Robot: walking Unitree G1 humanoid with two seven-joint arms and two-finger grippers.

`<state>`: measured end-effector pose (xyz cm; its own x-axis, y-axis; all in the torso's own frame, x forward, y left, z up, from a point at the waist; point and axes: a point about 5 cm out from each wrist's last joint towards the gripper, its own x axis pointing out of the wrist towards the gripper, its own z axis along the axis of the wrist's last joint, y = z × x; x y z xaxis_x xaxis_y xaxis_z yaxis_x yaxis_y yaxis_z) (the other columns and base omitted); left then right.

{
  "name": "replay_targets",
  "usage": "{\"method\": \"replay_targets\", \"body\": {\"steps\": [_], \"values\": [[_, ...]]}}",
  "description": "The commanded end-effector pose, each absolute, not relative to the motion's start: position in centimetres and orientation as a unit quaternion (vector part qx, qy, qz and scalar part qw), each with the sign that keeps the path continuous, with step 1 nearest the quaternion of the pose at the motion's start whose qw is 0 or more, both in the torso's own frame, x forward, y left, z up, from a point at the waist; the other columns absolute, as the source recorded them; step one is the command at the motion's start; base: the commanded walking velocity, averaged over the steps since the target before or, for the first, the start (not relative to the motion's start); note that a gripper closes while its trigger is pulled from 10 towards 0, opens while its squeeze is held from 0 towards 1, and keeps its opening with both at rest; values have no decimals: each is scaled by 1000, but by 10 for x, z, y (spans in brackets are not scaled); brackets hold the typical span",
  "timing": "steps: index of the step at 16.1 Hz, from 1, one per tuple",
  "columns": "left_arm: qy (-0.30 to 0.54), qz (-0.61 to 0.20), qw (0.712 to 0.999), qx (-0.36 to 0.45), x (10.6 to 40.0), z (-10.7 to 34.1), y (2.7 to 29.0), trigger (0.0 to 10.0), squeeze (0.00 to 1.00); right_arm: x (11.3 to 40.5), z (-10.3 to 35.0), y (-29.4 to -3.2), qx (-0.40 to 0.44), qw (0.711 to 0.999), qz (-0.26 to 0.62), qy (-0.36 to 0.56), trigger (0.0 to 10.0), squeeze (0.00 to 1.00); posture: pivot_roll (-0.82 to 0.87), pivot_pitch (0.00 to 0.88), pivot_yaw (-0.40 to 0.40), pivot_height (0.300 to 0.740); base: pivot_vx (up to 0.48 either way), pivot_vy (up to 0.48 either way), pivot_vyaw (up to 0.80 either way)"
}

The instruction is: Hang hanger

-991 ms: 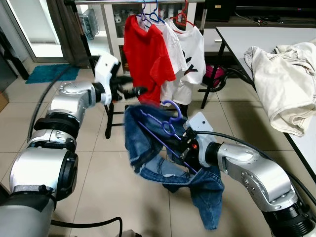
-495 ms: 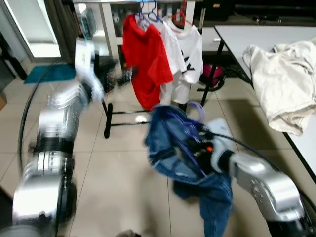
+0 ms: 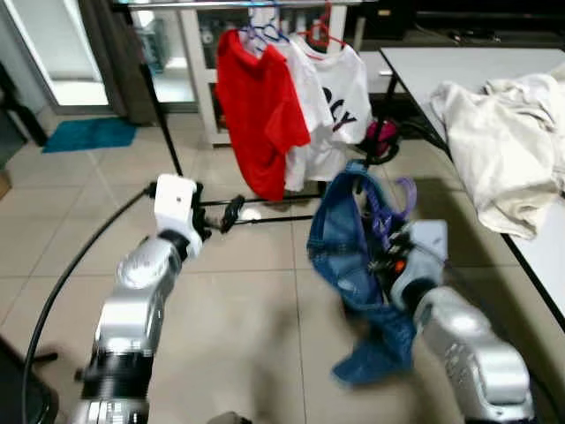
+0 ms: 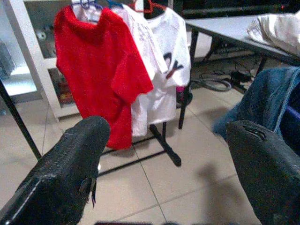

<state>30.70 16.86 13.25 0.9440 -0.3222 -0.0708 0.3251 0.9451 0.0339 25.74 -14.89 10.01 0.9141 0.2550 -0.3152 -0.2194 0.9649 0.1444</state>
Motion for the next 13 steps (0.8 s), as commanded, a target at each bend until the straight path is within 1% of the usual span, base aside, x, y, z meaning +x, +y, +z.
{"method": "replay_targets", "body": {"steps": [1,2,4,5,6,7,9,12,13], "values": [[35,-168,985,28,301,133,161,10000,0,265,110,-143,29,985,119,124,10000,0,-102,0,30,740,251,0,800],[40,-162,986,24,299,131,160,10000,0,269,110,-145,15,987,109,115,10000,0,-101,0,29,740,251,0,800],[52,-154,986,34,296,123,162,10000,0,278,115,-153,-40,993,74,88,10000,0,-124,0,37,740,259,0,800],[57,-159,985,33,295,120,160,10000,0,280,117,-156,-67,992,69,82,10000,0,-140,0,42,740,259,0,563],[58,-162,985,33,295,120,157,10000,0,280,119,-158,-77,992,63,75,10000,0,-144,0,42,740,259,0,469],[57,-162,985,22,296,121,154,10000,0,280,122,-164,-85,993,49,67,10000,0,-145,0,45,740,259,0,494],[57,-159,986,16,295,122,153,10000,0,277,118,-167,-75,993,49,76,10000,0,-138,0,43,740,259,0,475],[50,-164,985,21,293,128,149,10000,0,277,115,-160,-46,994,64,74,10000,0,-112,0,22,740,261,0,517],[49,-161,985,21,292,129,150,10000,0,279,118,-160,-72,995,44,54,10000,0,-112,0,16,740,255,0,0]]}}
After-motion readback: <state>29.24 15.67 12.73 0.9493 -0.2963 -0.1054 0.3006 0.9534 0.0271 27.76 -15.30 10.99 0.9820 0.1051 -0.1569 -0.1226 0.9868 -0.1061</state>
